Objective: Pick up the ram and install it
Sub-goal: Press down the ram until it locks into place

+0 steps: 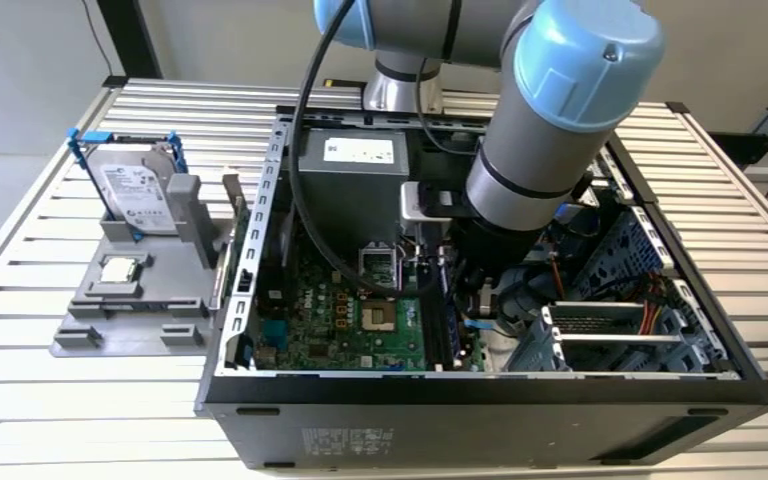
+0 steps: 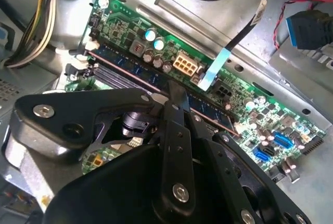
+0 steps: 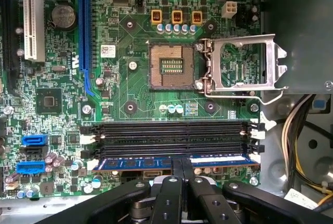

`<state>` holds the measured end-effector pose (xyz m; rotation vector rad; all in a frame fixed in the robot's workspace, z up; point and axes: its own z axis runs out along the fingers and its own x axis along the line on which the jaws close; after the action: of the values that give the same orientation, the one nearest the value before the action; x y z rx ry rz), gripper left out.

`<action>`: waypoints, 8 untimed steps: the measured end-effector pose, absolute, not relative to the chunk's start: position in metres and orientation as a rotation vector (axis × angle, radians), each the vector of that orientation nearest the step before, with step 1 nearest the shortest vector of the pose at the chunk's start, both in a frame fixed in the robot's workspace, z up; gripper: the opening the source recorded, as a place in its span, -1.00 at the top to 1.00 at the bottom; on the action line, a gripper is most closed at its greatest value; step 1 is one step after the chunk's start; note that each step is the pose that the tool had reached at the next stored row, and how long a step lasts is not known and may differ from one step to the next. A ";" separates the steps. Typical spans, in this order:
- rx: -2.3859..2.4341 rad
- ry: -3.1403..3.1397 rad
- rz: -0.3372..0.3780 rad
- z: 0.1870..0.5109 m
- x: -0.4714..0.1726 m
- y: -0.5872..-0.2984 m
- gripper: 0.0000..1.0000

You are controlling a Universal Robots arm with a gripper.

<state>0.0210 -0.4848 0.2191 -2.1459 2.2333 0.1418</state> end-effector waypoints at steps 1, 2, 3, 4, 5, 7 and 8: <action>-2.145 2.232 0.143 0.221 0.021 -0.485 1.00; -2.144 2.231 0.145 0.223 0.021 -0.484 1.00; -2.145 2.233 0.143 0.226 0.021 -0.485 1.00; -2.146 2.233 0.142 0.230 0.021 -0.485 1.00; -2.146 2.233 0.142 0.234 0.021 -0.485 1.00; -2.146 2.233 0.142 0.240 0.021 -0.485 1.00; -2.146 2.233 0.142 0.243 0.021 -0.485 1.00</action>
<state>0.0212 -0.4849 0.2432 -2.1462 2.2334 0.1417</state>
